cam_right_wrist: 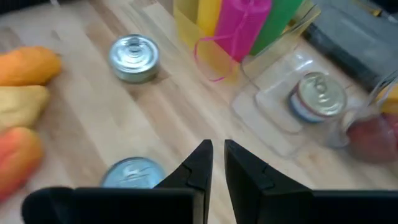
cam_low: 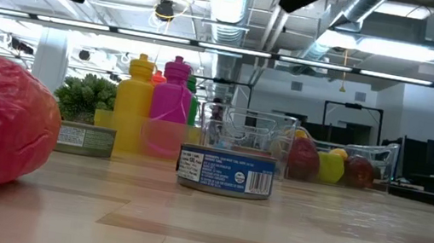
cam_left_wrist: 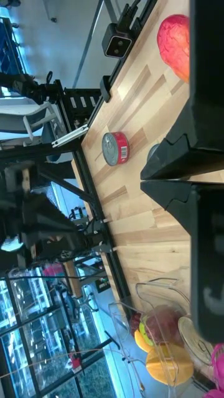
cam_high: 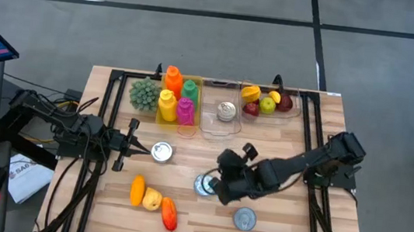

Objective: Pick & Place Food Item
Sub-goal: Stack the dark blue tuna on top of the blue can in the left transparent bin

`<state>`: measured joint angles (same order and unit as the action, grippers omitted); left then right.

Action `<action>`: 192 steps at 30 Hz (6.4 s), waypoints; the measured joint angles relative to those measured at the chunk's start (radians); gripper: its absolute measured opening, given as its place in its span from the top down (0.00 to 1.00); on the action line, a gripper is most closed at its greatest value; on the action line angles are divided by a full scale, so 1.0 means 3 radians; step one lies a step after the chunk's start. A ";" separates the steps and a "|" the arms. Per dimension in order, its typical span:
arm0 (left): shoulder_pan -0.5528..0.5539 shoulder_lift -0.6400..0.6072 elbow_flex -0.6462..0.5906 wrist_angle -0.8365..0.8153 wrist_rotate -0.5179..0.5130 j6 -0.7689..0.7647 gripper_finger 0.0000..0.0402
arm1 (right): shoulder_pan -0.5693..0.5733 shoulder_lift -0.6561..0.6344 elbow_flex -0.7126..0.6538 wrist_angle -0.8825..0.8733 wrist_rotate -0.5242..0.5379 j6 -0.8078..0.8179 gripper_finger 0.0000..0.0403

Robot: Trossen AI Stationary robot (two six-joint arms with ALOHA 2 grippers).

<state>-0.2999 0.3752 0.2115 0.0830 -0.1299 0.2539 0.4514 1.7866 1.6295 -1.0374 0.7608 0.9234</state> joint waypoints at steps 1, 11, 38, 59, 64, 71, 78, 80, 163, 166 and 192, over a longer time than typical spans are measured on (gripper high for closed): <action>0.0000 0.0000 0.0000 0.0001 0.0000 0.0000 0.99 | 0.0044 0.0000 0.0000 0.0001 0.0014 0.0089 0.91; -0.0001 0.0000 0.0000 0.0001 0.0000 0.0000 0.99 | 0.0339 0.0004 0.0000 0.0007 0.0130 0.0711 0.91; -0.0001 -0.0001 0.0000 0.0053 0.0001 0.0000 0.99 | 0.0790 0.0006 -0.0003 0.0019 -0.0538 0.2367 0.91; -0.0001 0.0000 0.0000 0.0053 0.0001 0.0000 0.99 | 0.0633 0.0006 -0.0919 0.0755 0.0013 0.2482 0.99; -0.0001 -0.0001 0.0000 0.0053 0.0001 0.0000 0.99 | 0.0511 0.0006 -0.1174 0.1014 0.0010 0.2473 0.99; -0.0001 0.0000 0.0000 0.0052 0.0001 0.0000 0.99 | 0.0393 0.0007 -0.1460 0.1698 -0.0182 0.2073 1.00; -0.0001 -0.0001 0.0000 0.0052 0.0001 0.0000 0.99 | 0.0232 0.0007 -0.1744 0.2383 -0.0294 0.1645 1.00; 0.0001 -0.0001 0.0000 0.0052 0.0001 0.0000 0.99 | 0.0193 0.0004 -0.1774 0.2385 -0.0348 0.1636 1.00; -0.0003 0.2305 -0.0001 0.1991 0.0088 -0.0873 0.99 | 0.0102 0.0370 -0.1913 0.2703 -0.0441 0.1636 1.00; -0.0003 0.2305 -0.0001 0.1991 0.0089 -0.0873 0.99 | 0.0102 0.0343 -0.1910 0.2727 -0.0438 0.1636 1.00; -0.0003 0.2305 -0.0001 0.1993 0.0089 -0.0872 0.99 | 0.0101 0.0330 -0.1912 0.2896 -0.0721 0.1549 1.00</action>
<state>-0.3008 1.0668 0.2111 0.6807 -0.1033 -0.0079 0.4816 1.8857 1.0557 -0.1687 0.5444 1.3880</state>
